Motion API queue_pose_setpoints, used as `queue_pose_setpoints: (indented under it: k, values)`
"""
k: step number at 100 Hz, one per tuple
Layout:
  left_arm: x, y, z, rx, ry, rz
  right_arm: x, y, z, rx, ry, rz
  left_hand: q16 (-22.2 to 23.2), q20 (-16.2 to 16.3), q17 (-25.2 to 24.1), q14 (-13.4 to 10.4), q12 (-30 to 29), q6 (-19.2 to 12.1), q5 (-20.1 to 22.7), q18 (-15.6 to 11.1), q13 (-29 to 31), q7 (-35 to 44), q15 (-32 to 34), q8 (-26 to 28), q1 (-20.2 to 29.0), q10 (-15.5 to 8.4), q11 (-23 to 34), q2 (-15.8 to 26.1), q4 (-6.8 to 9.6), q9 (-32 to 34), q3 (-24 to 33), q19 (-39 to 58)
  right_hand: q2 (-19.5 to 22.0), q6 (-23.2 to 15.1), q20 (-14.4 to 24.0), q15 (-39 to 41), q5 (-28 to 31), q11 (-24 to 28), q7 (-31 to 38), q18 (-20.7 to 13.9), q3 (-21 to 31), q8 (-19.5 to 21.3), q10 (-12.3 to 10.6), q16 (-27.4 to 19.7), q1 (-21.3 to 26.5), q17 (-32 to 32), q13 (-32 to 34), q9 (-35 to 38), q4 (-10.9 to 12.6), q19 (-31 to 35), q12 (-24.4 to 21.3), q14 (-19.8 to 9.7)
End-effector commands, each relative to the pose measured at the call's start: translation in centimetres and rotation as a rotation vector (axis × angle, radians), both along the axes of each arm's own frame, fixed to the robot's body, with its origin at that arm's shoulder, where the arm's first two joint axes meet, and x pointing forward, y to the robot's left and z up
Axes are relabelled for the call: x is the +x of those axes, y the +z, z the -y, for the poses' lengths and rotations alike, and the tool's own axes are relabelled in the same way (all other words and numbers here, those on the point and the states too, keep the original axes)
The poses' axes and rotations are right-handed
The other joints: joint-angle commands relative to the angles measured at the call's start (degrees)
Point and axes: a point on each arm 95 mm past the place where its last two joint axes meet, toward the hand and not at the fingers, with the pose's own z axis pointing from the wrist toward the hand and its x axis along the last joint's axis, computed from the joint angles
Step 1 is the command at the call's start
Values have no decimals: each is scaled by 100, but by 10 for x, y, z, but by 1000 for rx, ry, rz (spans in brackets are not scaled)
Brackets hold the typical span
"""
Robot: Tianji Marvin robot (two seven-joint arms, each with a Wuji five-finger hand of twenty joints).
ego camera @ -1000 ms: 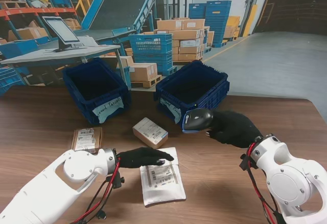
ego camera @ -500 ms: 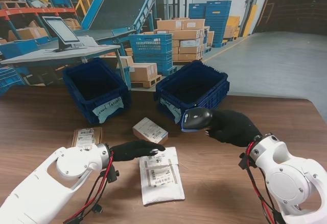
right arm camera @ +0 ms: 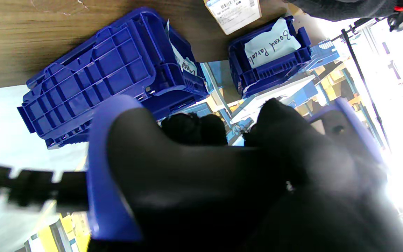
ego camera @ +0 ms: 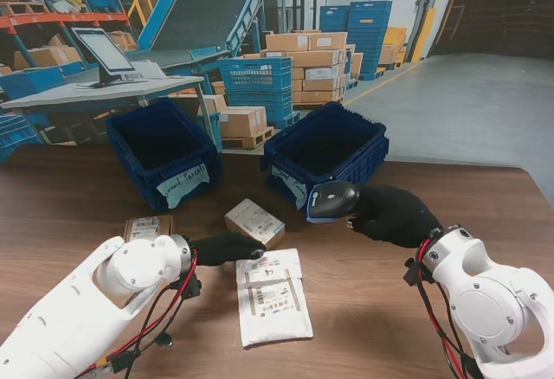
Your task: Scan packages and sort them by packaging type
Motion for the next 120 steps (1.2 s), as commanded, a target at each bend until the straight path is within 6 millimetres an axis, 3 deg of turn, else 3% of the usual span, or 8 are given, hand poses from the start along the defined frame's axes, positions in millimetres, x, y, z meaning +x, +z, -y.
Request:
queue_pose_setpoints:
  k: [1,24,50,68,120]
  values:
    - [-1,5,9,2,-26,-6,-2,-1,-2,2,11,-9,10,104,-64,-65,18,196,-271,52,-229,-106,-118,-80,0,-6,-42,250,-3,-185,-281,-129,549,-427,77,9,423,-40,163,11,605,82,-46,-32,607,14,0,13,-30,62,26,29]
    - [0,-1,19,122,-64,-5,-3,-4,-1,14,18,-15,4,112,-101,-50,-6,408,-555,52,-322,-252,-128,-119,-137,84,-84,247,14,-431,-282,-120,541,-421,77,12,421,-38,160,2,604,80,-35,-30,613,11,-1,15,-29,60,28,26]
    - [1,-7,28,223,-83,3,-5,-6,2,21,24,-25,4,124,-72,-10,-89,885,-759,86,-321,-397,-102,-183,-170,441,-137,178,30,-585,-275,-43,541,-421,78,13,421,-39,160,6,600,80,-30,-29,614,7,-1,18,-30,59,29,32]
    - [-1,-11,35,268,-87,-4,-5,-8,3,23,28,-33,4,108,-107,51,-89,1121,-907,122,-319,-457,-84,-219,-194,535,-96,11,35,-546,-279,-5,543,-419,80,14,421,-39,159,10,597,80,-31,-28,618,5,-5,19,-31,59,31,34]
    - [-6,-19,58,418,-239,-6,-6,-9,6,37,23,-34,154,14,-85,186,242,1209,-501,191,100,-190,152,-33,-241,531,146,-913,11,14,-216,173,530,-407,84,18,445,-40,146,19,610,80,-20,-23,617,-1,-6,26,-32,60,33,50]
